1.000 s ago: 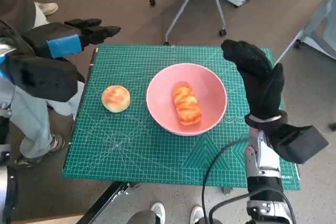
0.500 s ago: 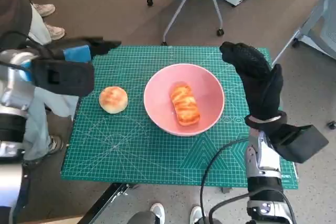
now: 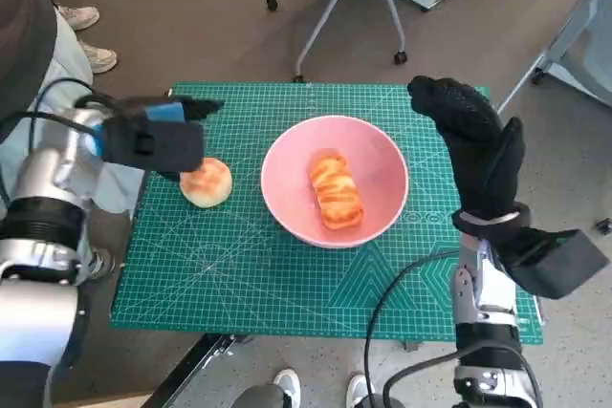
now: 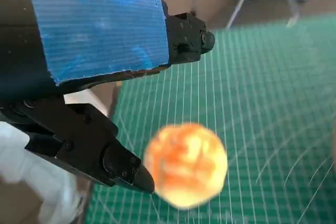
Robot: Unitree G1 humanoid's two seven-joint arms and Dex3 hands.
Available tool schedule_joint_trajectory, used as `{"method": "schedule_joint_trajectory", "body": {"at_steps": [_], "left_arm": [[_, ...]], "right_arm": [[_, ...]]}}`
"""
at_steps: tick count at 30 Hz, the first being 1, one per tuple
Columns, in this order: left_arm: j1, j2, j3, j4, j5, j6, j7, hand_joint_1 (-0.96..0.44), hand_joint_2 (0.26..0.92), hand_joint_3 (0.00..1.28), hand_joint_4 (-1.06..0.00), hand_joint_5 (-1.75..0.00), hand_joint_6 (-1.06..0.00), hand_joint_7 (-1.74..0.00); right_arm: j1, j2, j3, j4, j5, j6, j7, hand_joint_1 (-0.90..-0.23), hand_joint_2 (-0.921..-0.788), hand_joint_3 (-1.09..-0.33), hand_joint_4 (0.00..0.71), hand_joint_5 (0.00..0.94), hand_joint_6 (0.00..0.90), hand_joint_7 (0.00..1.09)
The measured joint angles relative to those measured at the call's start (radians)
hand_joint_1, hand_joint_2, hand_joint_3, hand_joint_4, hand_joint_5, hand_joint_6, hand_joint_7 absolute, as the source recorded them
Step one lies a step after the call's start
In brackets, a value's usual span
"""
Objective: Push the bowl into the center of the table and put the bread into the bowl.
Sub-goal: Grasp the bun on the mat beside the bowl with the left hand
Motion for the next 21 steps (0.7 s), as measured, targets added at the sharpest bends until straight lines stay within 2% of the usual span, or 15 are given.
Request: {"method": "schedule_joint_trajectory", "body": {"at_steps": [11, 21], "left_arm": [[0.0, -0.04, -0.053, 0.044, 0.031, 0.029, 0.005, -0.22, 0.684, 0.0, 0.0, 0.0, -0.02, 0.0], [0.003, -0.055, -0.093, 0.07, 0.055, 0.026, 0.04, -0.21, 0.684, 0.0, 0.0, 0.0, -0.04, -0.01]], "right_arm": [[0.021, -0.007, 0.0, -0.026, -0.004, 0.004, -0.004, -0.718, -0.921, -0.792, 0.166, 0.001, 0.024, 0.55], [0.022, -0.014, -0.004, -0.026, -0.011, 0.004, -0.007, -0.716, -0.921, -0.796, 0.167, 0.001, 0.024, 0.55]]}}
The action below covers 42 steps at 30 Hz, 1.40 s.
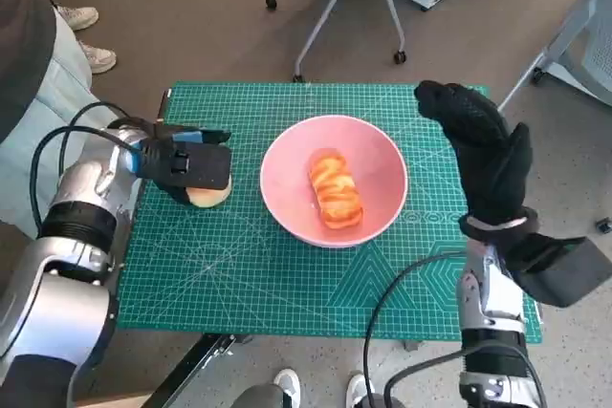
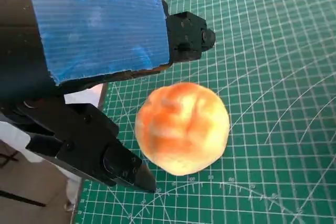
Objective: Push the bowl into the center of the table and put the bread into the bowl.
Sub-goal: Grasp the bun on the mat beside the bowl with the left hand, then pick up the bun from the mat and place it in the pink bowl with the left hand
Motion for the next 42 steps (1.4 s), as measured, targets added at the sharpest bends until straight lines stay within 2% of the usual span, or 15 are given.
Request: {"method": "schedule_joint_trajectory", "body": {"at_steps": [6, 8, 12, 13, 15, 16, 17, 18, 19, 20, 24, 29, 39, 42], "left_arm": [[0.015, -0.015, -0.018, 0.01, 0.009, -0.003, 0.013, -0.19, 0.688, 0.0, 0.0, 0.0, -0.05, -0.01], [0.021, -0.019, -0.024, 0.012, 0.012, -0.005, 0.02, -0.17, 0.703, 0.01, -0.04, -0.01, -0.08, -0.02], [0.032, -0.028, -0.041, 0.013, 0.022, -0.009, 0.055, -0.09, 0.781, 0.04, -0.24, -0.02, -0.28, -0.04], [0.035, -0.031, -0.046, 0.013, 0.028, -0.01, 0.069, -0.06, 0.817, 0.04, -0.36, -0.03, -0.38, -0.06], [0.039, -0.035, -0.055, 0.013, 0.042, -0.014, 0.099, -0.03, 0.857, 0.05, -0.52, -0.05, -0.52, -0.09], [0.041, -0.035, -0.06, 0.013, 0.047, -0.019, 0.114, -0.02, 0.87, 0.06, -0.57, -0.25, -0.52, -0.33], [0.044, -0.035, -0.063, 0.013, 0.053, -0.028, 0.134, -0.01, 0.888, 0.09, -0.61, -0.56, -0.5, -0.71], [0.047, -0.035, -0.065, 0.013, 0.054, -0.036, 0.15, -0.01, 0.9, 0.11, -0.63, -0.76, -0.48, -0.95], [0.049, -0.035, -0.067, 0.013, 0.055, -0.043, 0.162, -0.01, 0.907, 0.1, -0.67, -0.87, -0.49, -1.08], [0.05, -0.034, -0.068, 0.013, 0.055, -0.054, 0.173, 0.0, 0.91, 0.09, -0.7, -0.95, -0.52, -1.13], [0.049, -0.018, -0.059, 0.011, 0.047, -0.099, 0.184, 0.0, 0.915, 0.08, -0.7, -1.1, -0.59, -1.17], [0.048, 0.005, -0.021, 0.003, 0.007, -0.14, 0.151, 0.0, 0.92, 0.08, -0.68, -1.21, -0.62, -1.14], [0.032, 0.086, 0.121, -0.115, -0.125, -0.207, 0.071, 0.0, 0.92, 0.07, -0.68, -1.2, -0.63, -1.14], [0.023, 0.109, 0.16, -0.171, -0.158, -0.228, 0.067, 0.0, 0.919, 0.06, -0.7, -1.22, -0.66, -1.07]], "right_arm": [[0.0, 0.001, 0.0, 0.006, -0.006, -0.003, -0.001, -0.711, -0.921, -0.798, 0.167, 0.001, 0.024, 0.55], [0.0, 0.001, -0.001, 0.008, -0.006, -0.003, -0.001, -0.711, -0.921, -0.799, 0.167, 0.001, 0.024, 0.55], [0.0, 0.001, -0.001, 0.013, -0.006, -0.004, -0.001, -0.711, -0.921, -0.799, 0.167, 0.001, 0.024, 0.55], [0.0, 0.001, -0.001, 0.013, -0.006, -0.004, -0.001, -0.711, -0.921, -0.799, 0.167, 0.001, 0.024, 0.55], [0.0, 0.001, -0.001, 0.013, -0.006, -0.004, -0.001, -0.711, -0.921, -0.799, 0.167, 0.001, 0.024, 0.55], [0.0, 0.001, -0.001, 0.013, -0.006, -0.004, -0.001, -0.71, -0.921, -0.799, 0.167, 0.001, 0.024, 0.55], [0.0, 0.001, -0.001, 0.013, -0.006, -0.003, -0.001, -0.71, -0.921, -0.799, 0.167, 0.001, 0.024, 0.55], [0.0, 0.001, -0.001, 0.013, -0.005, -0.003, -0.001, -0.71, -0.921, -0.799, 0.167, 0.001, 0.025, 0.55], [0.0, 0.001, -0.001, 0.013, -0.005, -0.003, -0.001, -0.711, -0.921, -0.799, 0.167, 0.001, 0.025, 0.55], [0.0, 0.001, -0.001, 0.013, -0.005, -0.003, -0.001, -0.712, -0.921, -0.799, 0.167, 0.001, 0.025, 0.55], [0.0, 0.002, 0.0, 0.012, -0.005, -0.002, -0.001, -0.716, -0.921, -0.798, 0.167, 0.001, 0.025, 0.55], [0.0, 0.002, -0.001, 0.011, -0.004, -0.002, -0.001, -0.719, -0.921, -0.798, 0.167, 0.0, 0.025, 0.55], [0.0, 0.001, -0.003, 0.011, -0.002, 0.004, -0.001, -0.719, -0.921, -0.799, 0.167, 0.0, 0.023, 0.55], [0.0, 0.001, -0.003, 0.01, -0.002, 0.005, -0.001, -0.719, -0.921, -0.801, 0.168, 0.001, 0.022, 0.55]]}}
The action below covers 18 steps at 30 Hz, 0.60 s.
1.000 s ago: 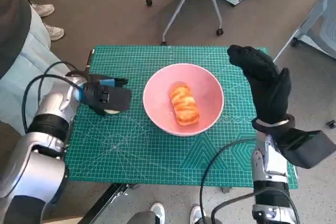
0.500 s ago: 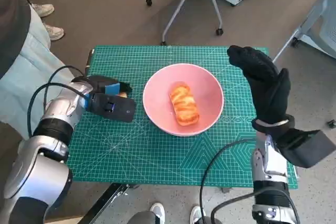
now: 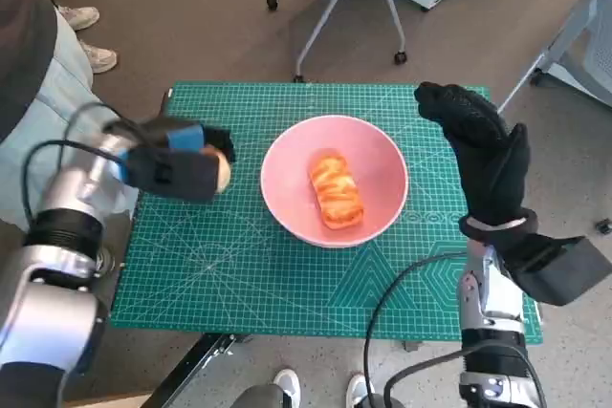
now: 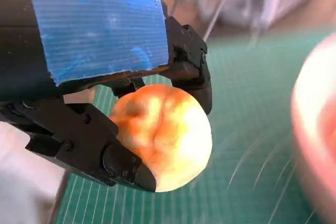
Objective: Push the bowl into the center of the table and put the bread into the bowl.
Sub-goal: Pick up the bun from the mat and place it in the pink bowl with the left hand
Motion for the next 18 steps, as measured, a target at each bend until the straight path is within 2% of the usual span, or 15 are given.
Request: {"method": "schedule_joint_trajectory", "body": {"at_steps": [9, 13, 15, 18], "left_arm": [[-0.005, 0.057, 0.123, -0.274, -0.089, -0.016, -0.004, 0.0, 0.906, 0.06, -0.75, -1.09, -0.66, -1.15], [0.001, 0.058, 0.17, -0.417, -0.133, -0.005, -0.004, 0.0, 0.882, 0.07, -0.75, -1.22, -0.76, -0.9], [0.009, 0.053, 0.191, -0.496, -0.152, 0.003, -0.002, 0.0, 0.878, 0.07, -0.77, -1.2, -0.76, -0.9], [0.021, 0.035, 0.204, -0.586, -0.162, 0.013, 0.007, 0.0, 0.881, 0.06, -0.78, -1.08, -0.72, -1.05]], "right_arm": [[0.0, 0.0, -0.001, -0.001, 0.001, 0.007, 0.0, -0.719, -0.921, -0.799, 0.171, 0.002, 0.021, 0.55], [0.0, 0.0, -0.001, -0.001, 0.001, 0.009, 0.0, -0.719, -0.921, -0.799, 0.171, 0.002, 0.02, 0.55], [0.0, 0.0, -0.001, 0.0, 0.002, 0.009, 0.001, -0.718, -0.921, -0.799, 0.171, 0.002, 0.02, 0.55], [0.0, -0.001, -0.002, 0.0, 0.004, 0.01, 0.002, -0.711, -0.921, -0.801, 0.171, 0.002, 0.017, 0.54]]}}
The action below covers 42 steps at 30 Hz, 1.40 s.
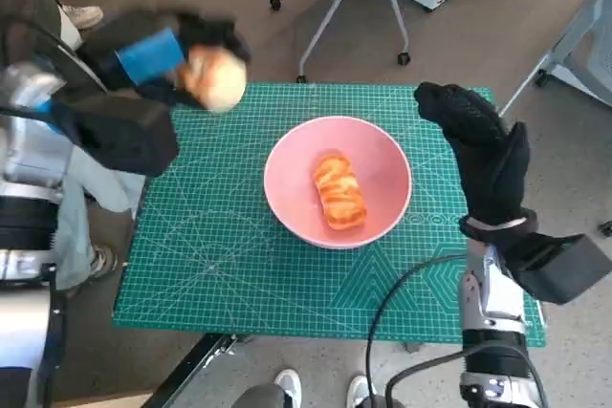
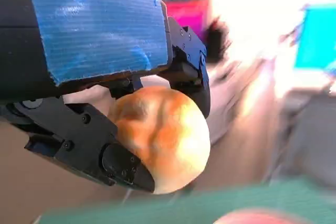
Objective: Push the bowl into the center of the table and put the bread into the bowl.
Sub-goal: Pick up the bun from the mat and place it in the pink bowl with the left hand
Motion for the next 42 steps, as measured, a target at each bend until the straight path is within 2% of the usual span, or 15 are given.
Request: {"method": "schedule_joint_trajectory", "body": {"at_steps": [5, 8, 12, 16, 18, 22, 23, 24, 25, 26, 27, 28, 32, 34, 42], "left_arm": [[0.02, -0.06, -0.014, -0.083, 0.001, -0.015, 0.012, 0.0, 0.881, 0.06, -0.8, -1.05, -0.7, -1.09], [0.023, -0.097, -0.036, -0.087, 0.001, -0.033, 0.006, 0.0, 0.88, 0.05, -0.81, -1.07, -0.72, -1.04], [0.012, -0.147, -0.082, -0.058, 0.005, -0.05, -0.032, 0.0, 0.894, 0.04, -0.79, -1.08, -0.71, -1.05], [-0.013, -0.189, -0.13, 0.013, 0.022, -0.075, -0.063, 0.0, 0.914, 0.03, -0.77, -1.04, -0.67, -1.16], [-0.024, -0.205, -0.145, 0.052, 0.032, -0.08, -0.066, 0.0, 0.917, 0.05, -0.73, -1.04, -0.65, -1.22], [-0.05, -0.24, -0.175, 0.137, 0.063, -0.08, -0.065, 0.0, 0.92, 0.14, -0.58, -1.18, -0.58, -1.3], [-0.053, -0.248, -0.18, 0.157, 0.067, -0.079, -0.064, -0.07, 0.92, 0.16, -0.53, -1.09, -0.56, -1.33], [-0.057, -0.255, -0.185, 0.176, 0.073, -0.077, -0.062, -0.17, 0.921, 0.18, -0.55, -0.83, -0.54, -1.36], [-0.059, -0.263, -0.189, 0.195, 0.082, -0.076, -0.059, -0.13, 0.897, 0.17, -0.54, -0.7, -0.51, -1.21], [-0.062, -0.268, -0.196, 0.215, 0.091, -0.076, -0.054, -0.07, 0.873, 0.14, -0.56, -0.47, -0.52, -0.88], [-0.064, -0.274, -0.205, 0.235, 0.101, -0.075, -0.049, -0.06, 0.866, 0.12, -0.55, -0.38, -0.52, -0.73], [-0.065, -0.278, -0.212, 0.251, 0.108, -0.075, -0.046, -0.02, 0.855, 0.07, -0.52, -0.19, -0.53, -0.41], [-0.066, -0.296, -0.239, 0.318, 0.141, -0.069, -0.04, -0.03, 0.841, 0.03, -0.42, -0.05, -0.49, -0.13], [-0.065, -0.303, -0.248, 0.337, 0.149, -0.062, -0.04, -0.06, 0.836, 0.02, -0.37, -0.03, -0.46, -0.07], [-0.064, -0.307, -0.241, 0.35, 0.122, -0.078, -0.059, -0.33, 0.837, 0.01, -0.25, 0.0, -0.39, 0.0]], "right_arm": [[0.0, 0.0, 0.0, 0.0, 0.001, 0.0, 0.002, -0.704, -0.921, -0.806, 0.172, 0.002, 0.013, 0.54], [0.0, 0.0, 0.0, 0.001, 0.001, 0.0, 0.003, -0.702, -0.921, -0.807, 0.172, 0.002, 0.012, 0.54], [0.0, -0.001, -0.002, 0.001, 0.004, 0.0, 0.006, -0.701, -0.921, -0.808, 0.172, 0.002, 0.012, 0.54], [0.0, -0.001, -0.003, 0.0, 0.015, 0.0, 0.013, -0.7, -0.921, -0.809, 0.172, 0.001, 0.013, 0.54], [0.001, -0.002, -0.004, -0.002, 0.018, 0.0, 0.013, -0.7, -0.921, -0.809, 0.172, 0.001, 0.013, 0.54], [0.004, -0.005, -0.008, -0.008, 0.027, 0.0, 0.014, -0.7, -0.921, -0.808, 0.172, 0.002, 0.014, 0.54], [0.005, -0.005, -0.01, -0.01, 0.029, 0.0, 0.015, -0.699, -0.921, -0.807, 0.173, 0.002, 0.014, 0.53], [0.006, -0.006, -0.011, -0.012, 0.03, 0.0, 0.015, -0.697, -0.921, -0.807, 0.173, 0.002, 0.015, 0.53], [0.007, -0.007, -0.012, -0.014, 0.03, 0.0, 0.015, -0.697, -0.921, -0.807, 0.173, 0.002, 0.015, 0.53], [0.008, -0.008, -0.013, -0.016, 0.031, 0.001, 0.015, -0.696, -0.921, -0.807, 0.174, 0.002, 0.016, 0.53], [0.009, -0.009, -0.015, -0.018, 0.031, 0.001, 0.015, -0.695, -0.921, -0.807, 0.174, 0.002, 0.016, 0.53], [0.01, -0.01, -0.015, -0.02, 0.031, 0.001, 0.015, -0.694, -0.921, -0.807, 0.174, 0.002, 0.017, 0.53], [0.014, -0.014, -0.019, -0.023, 0.031, 0.001, 0.015, -0.695, -0.921, -0.808, 0.175, 0.002, 0.019, 0.53], [0.016, -0.017, -0.021, -0.024, 0.031, 0.001, 0.015, -0.695, -0.921, -0.808, 0.176, 0.002, 0.02, 0.53], [0.019, -0.018, -0.023, -0.029, 0.029, 0.001, 0.008, -0.694, -0.921, -0.808, 0.177, 0.003, 0.025, 0.52]]}}
